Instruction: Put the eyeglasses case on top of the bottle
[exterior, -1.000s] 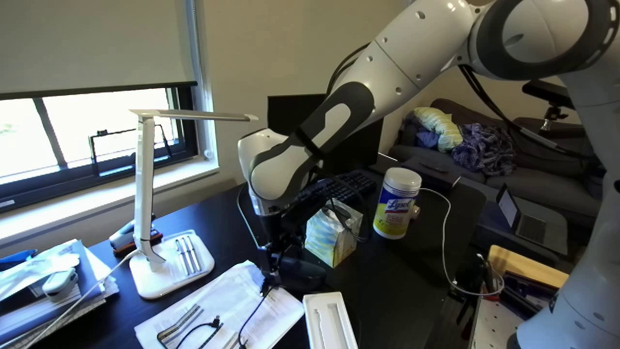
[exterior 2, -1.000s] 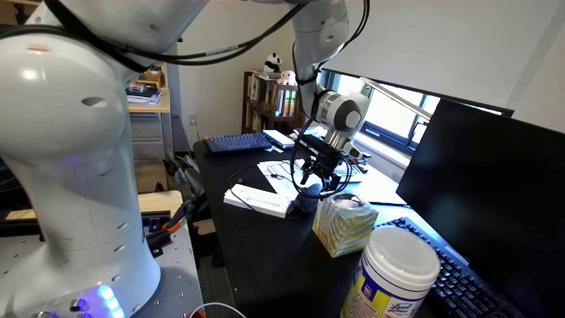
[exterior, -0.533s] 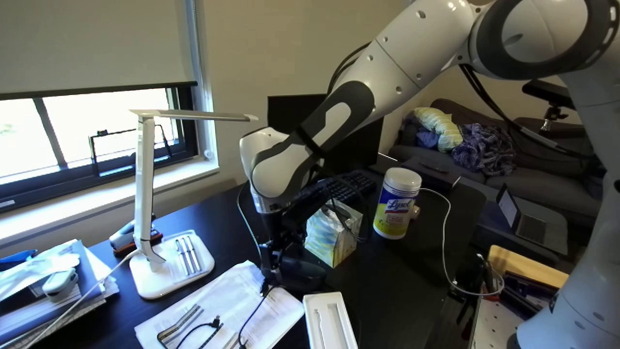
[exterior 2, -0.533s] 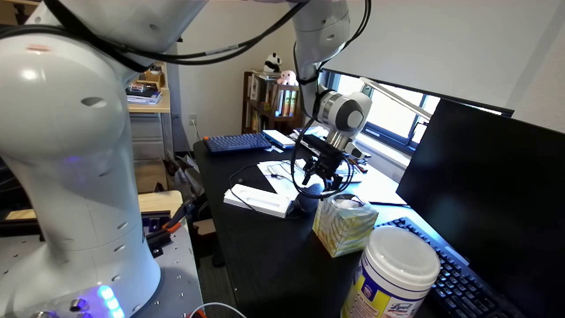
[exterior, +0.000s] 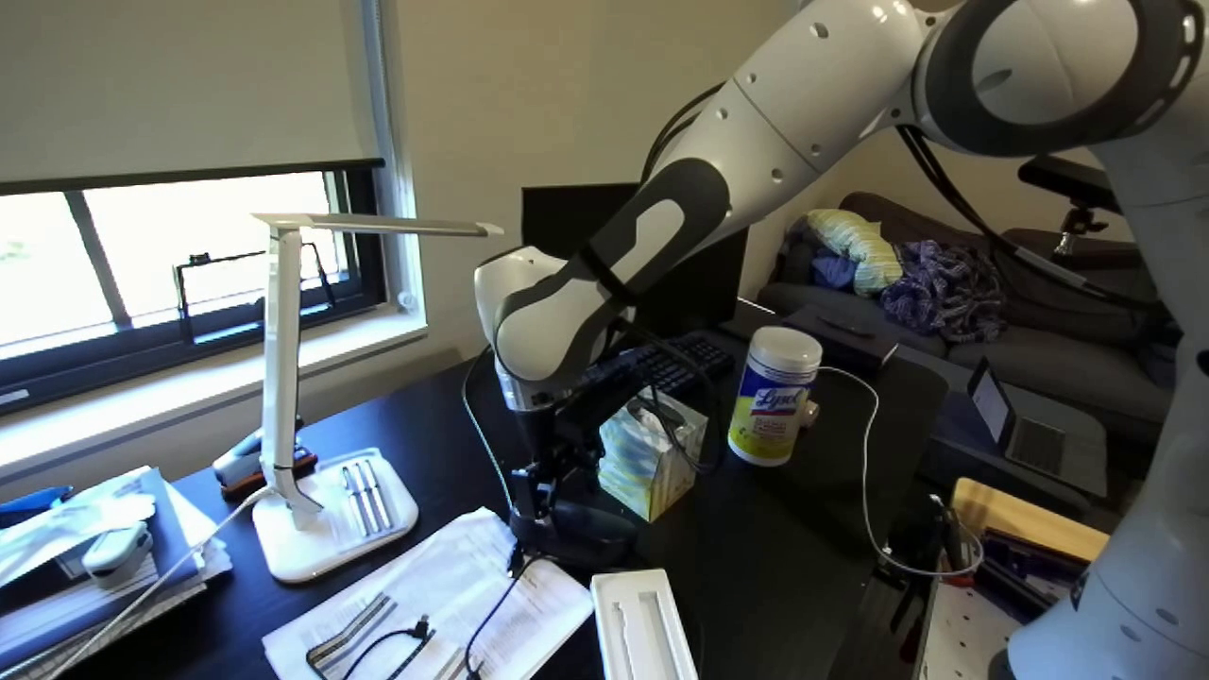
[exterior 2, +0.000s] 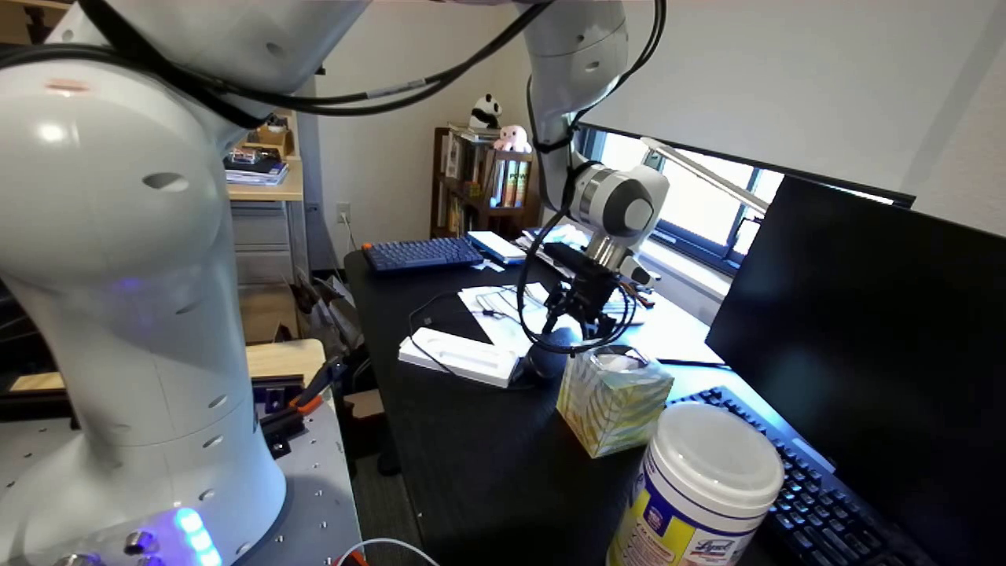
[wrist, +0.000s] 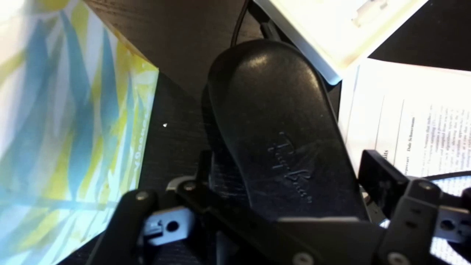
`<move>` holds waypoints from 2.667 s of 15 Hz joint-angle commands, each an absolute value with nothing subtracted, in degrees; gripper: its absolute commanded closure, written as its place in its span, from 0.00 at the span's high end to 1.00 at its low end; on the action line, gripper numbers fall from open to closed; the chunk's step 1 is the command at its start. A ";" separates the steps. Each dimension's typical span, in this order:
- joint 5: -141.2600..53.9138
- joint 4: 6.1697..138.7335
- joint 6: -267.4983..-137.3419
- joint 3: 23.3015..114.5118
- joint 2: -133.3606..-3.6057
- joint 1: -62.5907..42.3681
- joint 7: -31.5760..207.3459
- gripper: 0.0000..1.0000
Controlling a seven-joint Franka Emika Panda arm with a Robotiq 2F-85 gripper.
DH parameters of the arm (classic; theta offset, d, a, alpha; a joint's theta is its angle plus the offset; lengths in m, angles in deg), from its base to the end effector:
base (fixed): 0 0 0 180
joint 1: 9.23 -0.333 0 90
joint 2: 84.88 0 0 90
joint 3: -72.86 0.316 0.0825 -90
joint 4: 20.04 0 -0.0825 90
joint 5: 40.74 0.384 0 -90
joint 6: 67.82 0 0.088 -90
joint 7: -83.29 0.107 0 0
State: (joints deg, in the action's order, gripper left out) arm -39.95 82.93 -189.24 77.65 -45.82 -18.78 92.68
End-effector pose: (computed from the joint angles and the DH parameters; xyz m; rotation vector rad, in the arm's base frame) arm 0.5908 0.1502 0.1446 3.0791 0.1047 -0.5661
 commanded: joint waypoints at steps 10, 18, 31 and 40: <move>-36.63 77.11 -183.51 78.38 -40.98 -16.77 90.20 1.00; -36.94 75.22 -182.41 77.12 -40.15 -17.50 92.63 1.00; -38.48 77.05 -185.85 76.28 -41.70 -19.36 94.47 0.53; -44.36 83.40 -198.44 74.45 -51.62 -27.17 103.33 0.53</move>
